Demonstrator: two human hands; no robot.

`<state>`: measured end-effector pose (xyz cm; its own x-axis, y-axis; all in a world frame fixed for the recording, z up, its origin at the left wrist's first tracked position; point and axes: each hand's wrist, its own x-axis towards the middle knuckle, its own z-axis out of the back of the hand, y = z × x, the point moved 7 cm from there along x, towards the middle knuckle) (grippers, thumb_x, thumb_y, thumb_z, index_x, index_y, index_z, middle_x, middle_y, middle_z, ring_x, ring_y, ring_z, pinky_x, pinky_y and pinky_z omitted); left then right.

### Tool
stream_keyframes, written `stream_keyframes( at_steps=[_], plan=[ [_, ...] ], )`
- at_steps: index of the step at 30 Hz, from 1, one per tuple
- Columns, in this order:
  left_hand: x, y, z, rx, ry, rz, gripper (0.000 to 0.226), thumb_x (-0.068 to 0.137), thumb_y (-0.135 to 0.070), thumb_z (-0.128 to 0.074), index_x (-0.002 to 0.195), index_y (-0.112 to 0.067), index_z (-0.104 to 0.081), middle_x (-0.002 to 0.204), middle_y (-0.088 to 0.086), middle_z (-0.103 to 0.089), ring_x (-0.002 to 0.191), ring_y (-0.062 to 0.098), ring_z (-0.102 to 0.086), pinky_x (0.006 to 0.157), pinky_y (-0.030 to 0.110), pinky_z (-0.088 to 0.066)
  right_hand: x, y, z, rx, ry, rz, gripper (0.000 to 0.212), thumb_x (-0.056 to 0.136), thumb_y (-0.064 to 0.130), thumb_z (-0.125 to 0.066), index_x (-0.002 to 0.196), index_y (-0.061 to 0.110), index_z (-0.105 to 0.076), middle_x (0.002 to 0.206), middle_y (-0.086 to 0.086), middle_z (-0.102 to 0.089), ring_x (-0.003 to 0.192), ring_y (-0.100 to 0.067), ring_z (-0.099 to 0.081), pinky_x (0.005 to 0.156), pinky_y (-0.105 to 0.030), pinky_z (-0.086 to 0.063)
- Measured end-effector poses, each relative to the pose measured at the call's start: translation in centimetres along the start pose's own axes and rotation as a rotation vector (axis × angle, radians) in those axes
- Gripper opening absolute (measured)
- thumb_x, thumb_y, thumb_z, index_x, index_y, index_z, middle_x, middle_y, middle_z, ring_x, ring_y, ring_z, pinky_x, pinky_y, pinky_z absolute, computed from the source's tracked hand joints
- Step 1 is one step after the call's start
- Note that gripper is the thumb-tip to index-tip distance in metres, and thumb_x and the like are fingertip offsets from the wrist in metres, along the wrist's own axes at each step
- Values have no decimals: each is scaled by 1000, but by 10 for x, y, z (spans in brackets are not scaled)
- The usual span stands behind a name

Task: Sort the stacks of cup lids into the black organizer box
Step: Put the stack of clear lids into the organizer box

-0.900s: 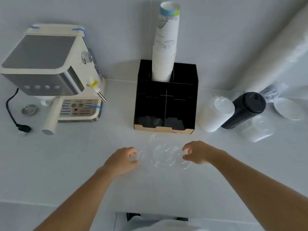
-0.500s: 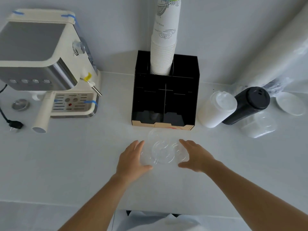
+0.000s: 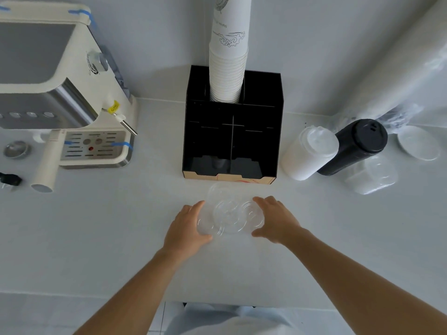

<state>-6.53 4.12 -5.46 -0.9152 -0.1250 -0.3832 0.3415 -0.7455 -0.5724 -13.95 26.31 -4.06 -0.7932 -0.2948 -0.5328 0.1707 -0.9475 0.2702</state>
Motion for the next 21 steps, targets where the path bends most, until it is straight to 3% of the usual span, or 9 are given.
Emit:
stream_keyframes(
  at_steps=[3,8,14,16,18,21],
  plan=[
    [-1,3,1,-78,13,30,78,72,-22,-76,141,-27,-42,96,-7,-50,85,12,-54,77,25,-48,0,0,-1,38,0,-7,100,67,42,-85,149,30,-30,135,-4,-44,124,-27,-46,94,-40,-53],
    [-9,6,5,-190,20,34,32,81,-11,-68,111,-21,-63,81,-9,-63,71,7,-62,59,13,-48,0,-7,-5,89,5,-31,96,63,46,-86,143,28,-36,128,-3,-44,118,-25,-47,92,-40,-53],
    [-28,-1,19,-300,-49,-10,20,81,-9,-70,78,-29,-68,75,-10,-72,71,2,-68,63,16,-53,-4,-17,-7,191,-38,-74,76,68,39,-83,132,24,-44,120,-1,-49,110,-25,-53,83,-39,-55],
    [-33,-7,23,-328,-77,-45,20,83,-12,-70,78,-30,-68,79,-17,-73,78,-2,-68,70,11,-50,-6,-22,-9,233,-45,-98,73,67,39,-83,128,24,-45,115,0,-52,101,-24,-55,75,-36,-55],
    [-38,-16,28,-359,-126,-86,15,86,-13,-68,83,-28,-71,89,-26,-70,87,-7,-66,73,6,-48,-8,-24,-11,305,-35,-124,67,68,37,-83,123,25,-46,106,0,-53,88,-22,-56,57,-28,-51],
    [-41,-32,27,-395,-196,-146,12,88,-13,-68,94,-19,-75,88,-23,-73,94,-10,-64,75,6,-50,-15,-32,-18,456,-3,-181,56,73,29,-82,117,26,-48,89,3,-52,70,-16,-53,46,-20,-41]
  ],
)
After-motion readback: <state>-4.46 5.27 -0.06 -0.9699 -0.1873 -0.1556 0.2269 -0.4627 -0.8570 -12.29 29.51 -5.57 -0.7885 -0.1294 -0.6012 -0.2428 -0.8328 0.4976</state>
